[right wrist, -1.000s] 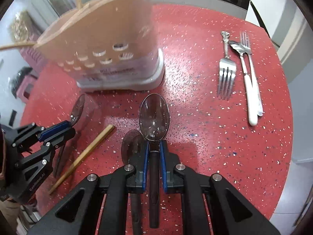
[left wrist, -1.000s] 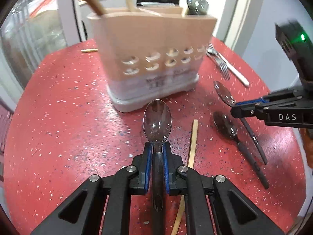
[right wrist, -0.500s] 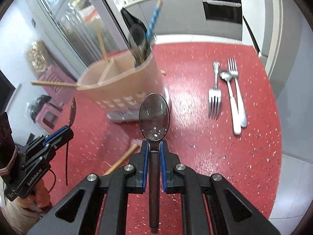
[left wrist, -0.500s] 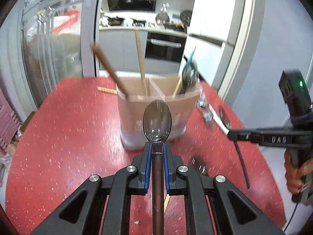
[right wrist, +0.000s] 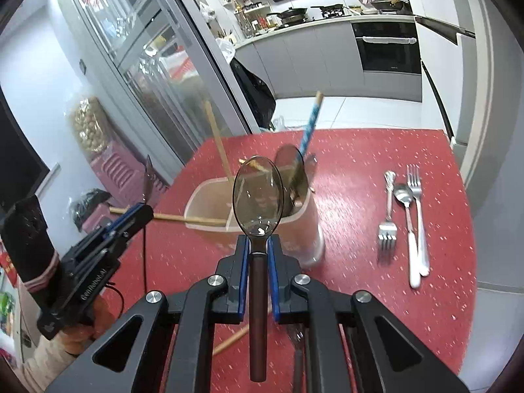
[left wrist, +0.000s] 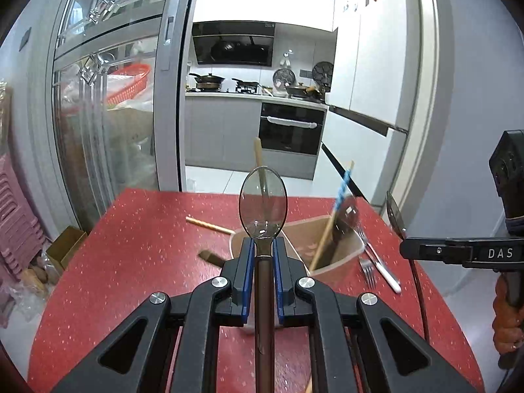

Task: Organize utensils
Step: 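Lift and carry both dark spoons over the beige holder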

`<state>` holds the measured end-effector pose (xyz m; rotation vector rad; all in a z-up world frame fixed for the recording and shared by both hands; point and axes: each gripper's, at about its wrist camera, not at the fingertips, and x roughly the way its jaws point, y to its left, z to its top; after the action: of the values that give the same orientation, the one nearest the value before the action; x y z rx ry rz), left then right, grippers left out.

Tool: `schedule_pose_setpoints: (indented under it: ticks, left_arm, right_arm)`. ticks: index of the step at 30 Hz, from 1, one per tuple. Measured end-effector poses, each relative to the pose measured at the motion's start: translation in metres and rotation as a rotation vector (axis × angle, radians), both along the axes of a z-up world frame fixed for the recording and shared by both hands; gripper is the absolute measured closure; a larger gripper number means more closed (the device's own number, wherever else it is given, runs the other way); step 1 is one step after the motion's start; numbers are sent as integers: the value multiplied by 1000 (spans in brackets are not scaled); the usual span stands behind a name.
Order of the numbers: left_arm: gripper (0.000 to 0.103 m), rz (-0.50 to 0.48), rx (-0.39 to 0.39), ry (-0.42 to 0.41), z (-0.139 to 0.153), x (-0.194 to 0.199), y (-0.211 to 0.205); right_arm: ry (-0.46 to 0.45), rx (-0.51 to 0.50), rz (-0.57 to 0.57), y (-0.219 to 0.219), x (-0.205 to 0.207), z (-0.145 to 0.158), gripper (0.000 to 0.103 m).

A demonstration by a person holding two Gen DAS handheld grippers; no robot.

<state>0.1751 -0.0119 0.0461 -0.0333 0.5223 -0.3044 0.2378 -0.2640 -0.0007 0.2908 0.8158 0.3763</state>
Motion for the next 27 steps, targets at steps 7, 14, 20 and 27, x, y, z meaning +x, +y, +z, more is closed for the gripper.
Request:
schedule_pose_setpoints:
  ticks: [7, 14, 20, 27]
  left_arm:
    - [68, 15, 7, -45, 8, 34, -3]
    - [68, 36, -8, -66, 16, 67, -7]
    - [68, 56, -37, -83, 19, 90, -10]
    - [68, 90, -132, -105, 20, 100, -11]
  right_arm:
    - [-37, 38, -11, 8, 28, 9, 91]
    - [-93, 73, -40, 11, 54, 21, 91]
    - [-150, 74, -82, 14, 73, 23, 91]
    - [-235, 3, -110, 28, 84, 14, 91]
